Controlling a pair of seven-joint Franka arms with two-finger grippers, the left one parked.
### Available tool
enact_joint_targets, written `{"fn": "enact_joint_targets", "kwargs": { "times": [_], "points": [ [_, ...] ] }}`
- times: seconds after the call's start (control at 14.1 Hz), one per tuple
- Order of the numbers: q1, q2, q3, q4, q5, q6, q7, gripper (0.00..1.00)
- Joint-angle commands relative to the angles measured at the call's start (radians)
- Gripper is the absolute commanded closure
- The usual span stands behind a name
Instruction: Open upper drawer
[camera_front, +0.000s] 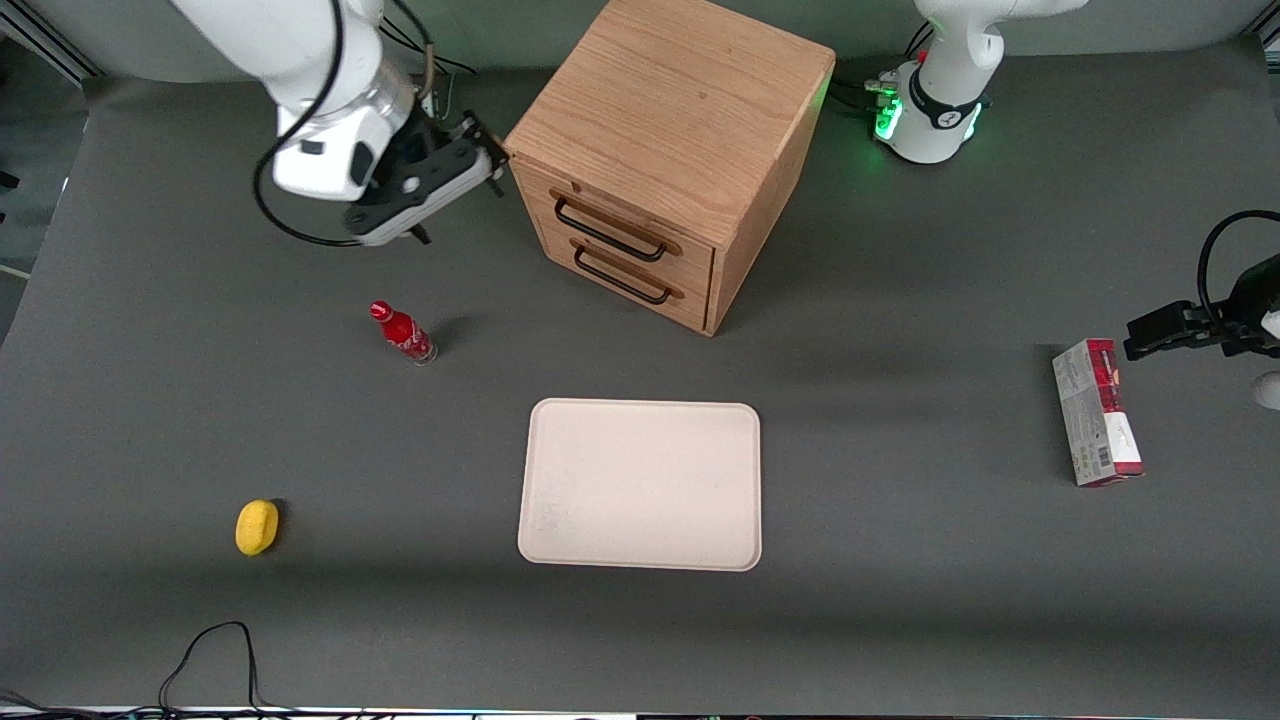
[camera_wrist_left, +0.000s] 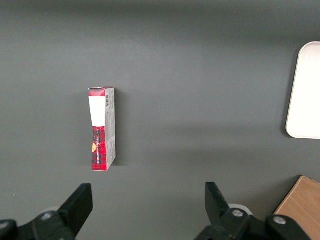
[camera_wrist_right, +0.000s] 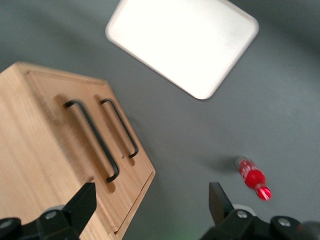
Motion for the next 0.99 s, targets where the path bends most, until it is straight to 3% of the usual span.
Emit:
{"fn": "enact_joint_targets", "kwargs": {
  "times": [0.0,0.35,0.92],
  "points": [
    [0.003,0.093,0.097,0.051,0.020,-0.027,-0.060,0.00],
    [0.004,0.213,0.198,0.039,0.015,0.025,-0.102,0.00],
    [0.012,0.294,0.192,-0.108,-0.031,0.235,-0.205,0.00]
  ]
}}
